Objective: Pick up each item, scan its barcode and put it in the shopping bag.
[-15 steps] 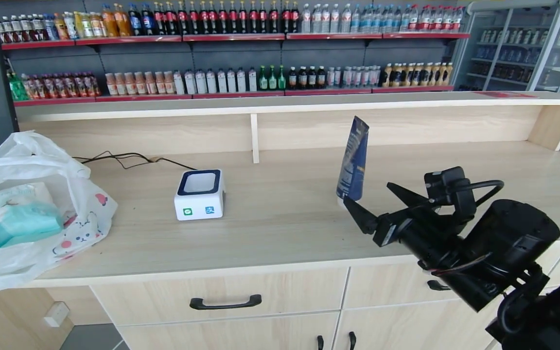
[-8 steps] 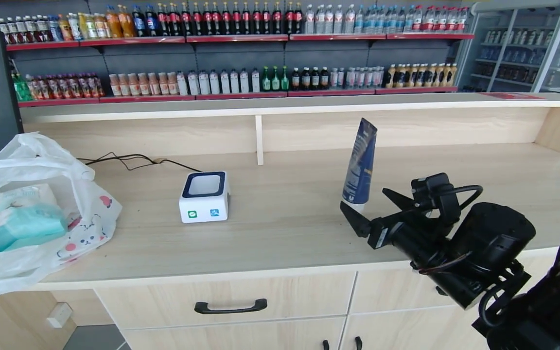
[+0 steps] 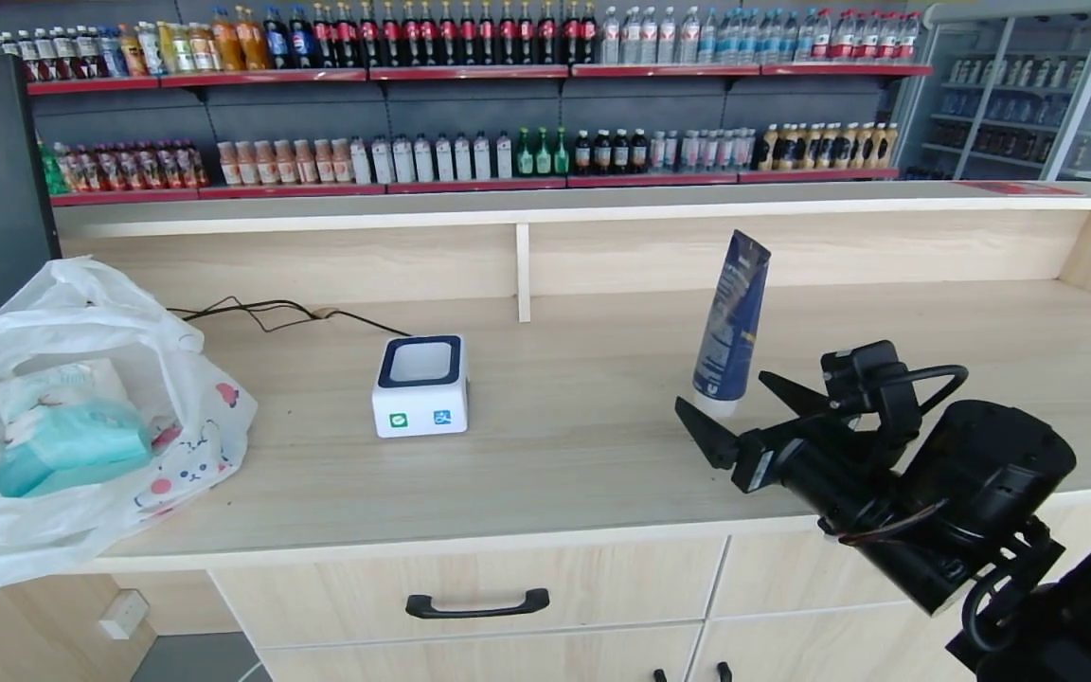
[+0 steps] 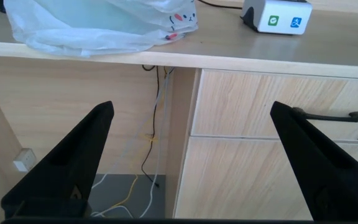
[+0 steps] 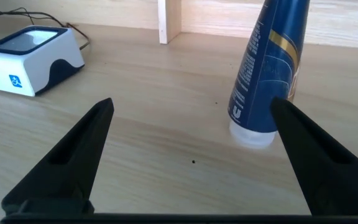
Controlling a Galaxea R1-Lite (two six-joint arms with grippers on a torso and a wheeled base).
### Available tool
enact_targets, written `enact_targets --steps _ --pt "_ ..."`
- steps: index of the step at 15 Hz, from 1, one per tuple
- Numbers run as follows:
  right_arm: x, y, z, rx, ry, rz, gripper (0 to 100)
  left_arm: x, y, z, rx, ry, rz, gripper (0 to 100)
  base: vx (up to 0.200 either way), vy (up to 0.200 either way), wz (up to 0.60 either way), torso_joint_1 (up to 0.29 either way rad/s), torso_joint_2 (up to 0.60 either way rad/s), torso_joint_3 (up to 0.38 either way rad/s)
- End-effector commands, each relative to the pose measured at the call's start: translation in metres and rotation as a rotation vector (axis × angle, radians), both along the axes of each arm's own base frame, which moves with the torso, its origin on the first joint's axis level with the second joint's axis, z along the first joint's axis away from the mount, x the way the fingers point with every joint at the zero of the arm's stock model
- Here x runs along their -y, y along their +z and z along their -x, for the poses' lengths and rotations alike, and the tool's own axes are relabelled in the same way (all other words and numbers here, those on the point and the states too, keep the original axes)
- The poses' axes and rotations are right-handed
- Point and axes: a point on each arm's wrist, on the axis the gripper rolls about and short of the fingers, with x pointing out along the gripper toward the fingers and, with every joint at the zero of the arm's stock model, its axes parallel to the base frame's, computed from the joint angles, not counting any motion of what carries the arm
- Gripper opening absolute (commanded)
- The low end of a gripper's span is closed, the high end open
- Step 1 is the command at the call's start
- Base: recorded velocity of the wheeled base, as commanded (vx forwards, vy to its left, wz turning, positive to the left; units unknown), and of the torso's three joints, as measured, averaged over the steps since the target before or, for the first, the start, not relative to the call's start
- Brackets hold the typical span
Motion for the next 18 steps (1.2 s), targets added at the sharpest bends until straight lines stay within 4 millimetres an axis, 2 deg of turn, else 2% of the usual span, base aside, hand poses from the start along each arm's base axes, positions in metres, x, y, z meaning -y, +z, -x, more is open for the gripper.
enact_targets --steps 1,6,9,12,18 --pt "0.0 0.004 -0.003 0.019 -0.004 -0.007 100 0.0 0.0 0.0 -0.001 0.001 0.0 100 0.0 0.0 0.0 0.0 0.0 0.0" --pt "-0.006 0.0 -0.014 0.023 -0.005 -0.004 100 0.0 0.0 0.0 -0.001 0.001 0.0 100 0.0 0.0 0.0 0.0 0.0 0.0" --pt "-0.01 -0.009 -0.022 0.008 -0.005 0.006 100 0.0 0.0 0.0 -0.001 0.001 0.0 100 0.0 0.0 0.0 0.0 0.0 0.0" --pt "-0.014 -0.007 -0.029 0.025 -0.007 0.0 100 0.0 0.0 0.0 -0.001 0.001 0.0 100 0.0 0.0 0.0 0.0 0.0 0.0" --pt "-0.004 -0.006 -0.042 0.041 -0.053 -0.008 100 0.0 0.0 0.0 -0.001 0.001 0.0 100 0.0 0.0 0.0 0.0 0.0 0.0"
